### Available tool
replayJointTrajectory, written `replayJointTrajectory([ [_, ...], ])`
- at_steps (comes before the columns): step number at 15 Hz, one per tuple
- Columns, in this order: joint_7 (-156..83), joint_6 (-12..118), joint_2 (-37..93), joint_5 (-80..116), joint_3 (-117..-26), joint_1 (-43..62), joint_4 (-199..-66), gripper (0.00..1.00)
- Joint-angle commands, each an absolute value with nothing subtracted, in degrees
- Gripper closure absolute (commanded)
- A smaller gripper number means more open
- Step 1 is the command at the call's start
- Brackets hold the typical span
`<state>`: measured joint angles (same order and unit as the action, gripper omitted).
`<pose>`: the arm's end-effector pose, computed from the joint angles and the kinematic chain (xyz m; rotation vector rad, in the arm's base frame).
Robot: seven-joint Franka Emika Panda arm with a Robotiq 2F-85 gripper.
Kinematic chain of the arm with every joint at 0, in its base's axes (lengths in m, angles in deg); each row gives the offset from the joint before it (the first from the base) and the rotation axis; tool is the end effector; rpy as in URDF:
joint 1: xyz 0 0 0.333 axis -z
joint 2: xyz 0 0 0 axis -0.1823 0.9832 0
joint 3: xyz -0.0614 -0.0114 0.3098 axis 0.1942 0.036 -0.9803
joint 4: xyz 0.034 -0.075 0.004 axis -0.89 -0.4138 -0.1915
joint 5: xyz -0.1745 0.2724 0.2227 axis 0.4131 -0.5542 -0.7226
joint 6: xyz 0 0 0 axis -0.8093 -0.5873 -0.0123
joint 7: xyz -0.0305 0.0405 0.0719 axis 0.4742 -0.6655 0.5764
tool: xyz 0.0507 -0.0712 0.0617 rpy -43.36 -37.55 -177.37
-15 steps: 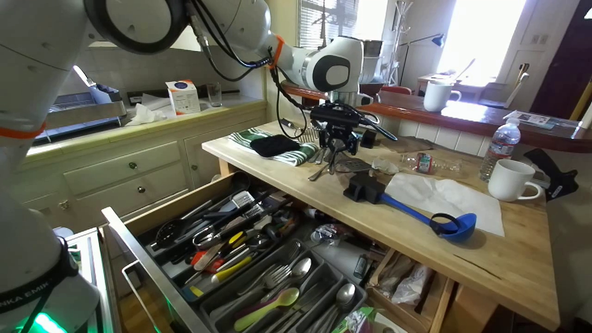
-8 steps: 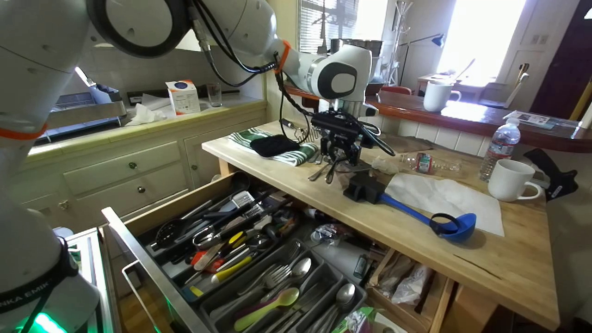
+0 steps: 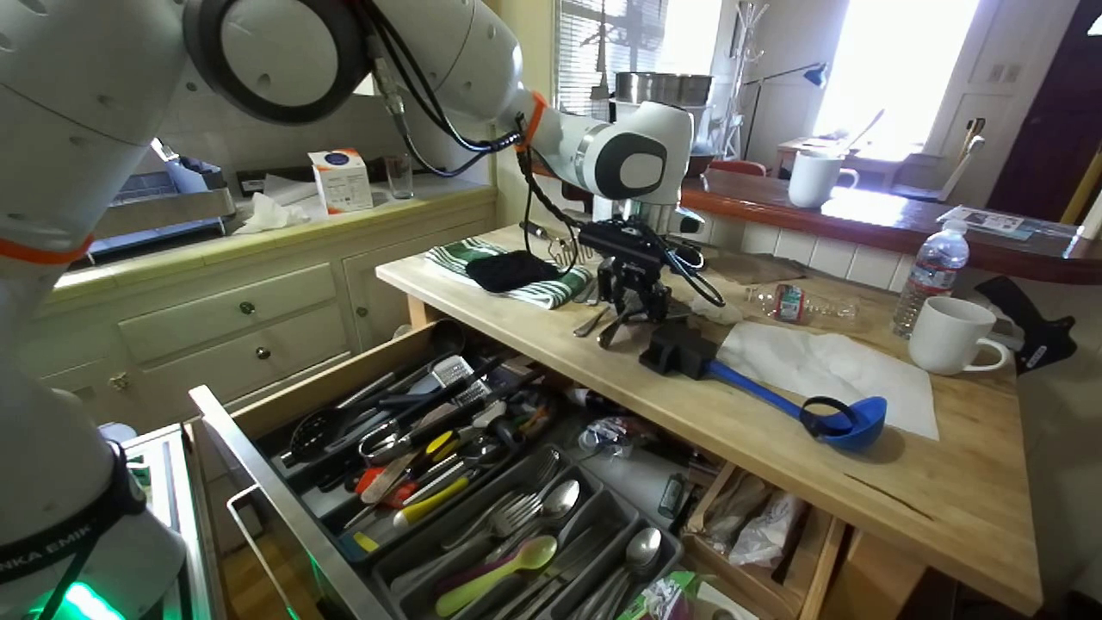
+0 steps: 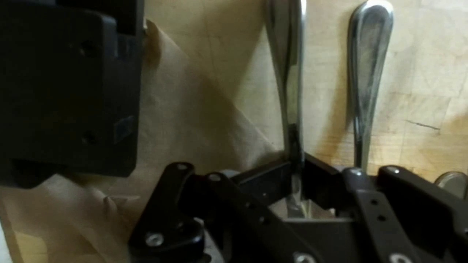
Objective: Remove the knife from the drawer
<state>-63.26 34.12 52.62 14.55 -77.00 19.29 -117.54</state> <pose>0.7208 -0.0991 0.2904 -3.0806 -0.3845 0.0803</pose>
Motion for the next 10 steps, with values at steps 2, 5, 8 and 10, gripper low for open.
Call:
replayJointTrajectory([
  [2, -62.14, 30.25, 54.06, 15.7, -76.54, 18.56, -114.16, 0.54],
  [5, -62.48, 29.42, 52.81, 15.83, -76.68, 18.29, -115.08, 0.3],
  [8, -62.91, 29.55, 47.48, 16.55, -76.82, 17.58, -122.16, 0.08],
  [10, -64.0, 32.14, 41.91, 16.8, -77.23, 17.36, -129.86, 0.0],
])
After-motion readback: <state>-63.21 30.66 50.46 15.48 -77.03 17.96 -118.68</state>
